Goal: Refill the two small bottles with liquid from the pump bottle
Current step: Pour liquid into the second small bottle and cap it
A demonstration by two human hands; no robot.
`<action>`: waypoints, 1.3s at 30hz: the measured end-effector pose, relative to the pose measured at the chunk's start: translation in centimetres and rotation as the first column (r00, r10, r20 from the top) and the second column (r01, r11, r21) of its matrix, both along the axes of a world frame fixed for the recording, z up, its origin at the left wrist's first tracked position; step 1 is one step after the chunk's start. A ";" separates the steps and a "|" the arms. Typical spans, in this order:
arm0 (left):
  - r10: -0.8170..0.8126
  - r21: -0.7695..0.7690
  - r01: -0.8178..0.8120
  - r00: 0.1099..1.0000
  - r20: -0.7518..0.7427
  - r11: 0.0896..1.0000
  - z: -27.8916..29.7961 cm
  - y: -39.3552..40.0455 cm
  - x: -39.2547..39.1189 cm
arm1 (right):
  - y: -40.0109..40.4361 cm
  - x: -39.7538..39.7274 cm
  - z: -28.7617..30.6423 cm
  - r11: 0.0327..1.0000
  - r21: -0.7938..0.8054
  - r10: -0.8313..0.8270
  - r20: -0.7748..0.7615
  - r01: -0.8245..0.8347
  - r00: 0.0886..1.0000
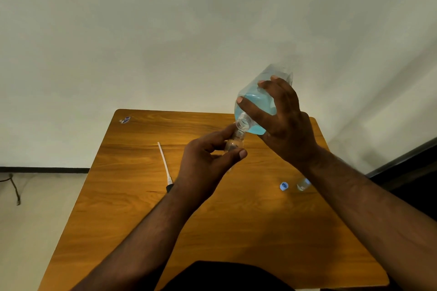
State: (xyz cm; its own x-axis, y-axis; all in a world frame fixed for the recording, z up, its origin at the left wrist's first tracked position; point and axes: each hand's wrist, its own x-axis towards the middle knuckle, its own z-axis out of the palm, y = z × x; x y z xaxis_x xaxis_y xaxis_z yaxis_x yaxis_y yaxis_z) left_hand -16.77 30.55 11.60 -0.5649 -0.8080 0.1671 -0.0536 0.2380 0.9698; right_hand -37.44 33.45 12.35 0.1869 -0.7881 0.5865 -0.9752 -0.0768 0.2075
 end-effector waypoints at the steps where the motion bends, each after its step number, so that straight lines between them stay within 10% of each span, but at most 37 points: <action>1: 0.001 0.001 -0.001 1.000 -0.005 1.000 0.0 0.1 0.0 | 0.0 0.0 0.0 1.000 -0.005 -0.002 -0.004 0.002 1.000; 39: -0.010 0.020 0.011 0.999 -0.051 1.000 -0.1 0.2 -0.6 | 0.5 -0.2 0.6 0.999 -0.041 -0.028 -0.046 0.026 0.999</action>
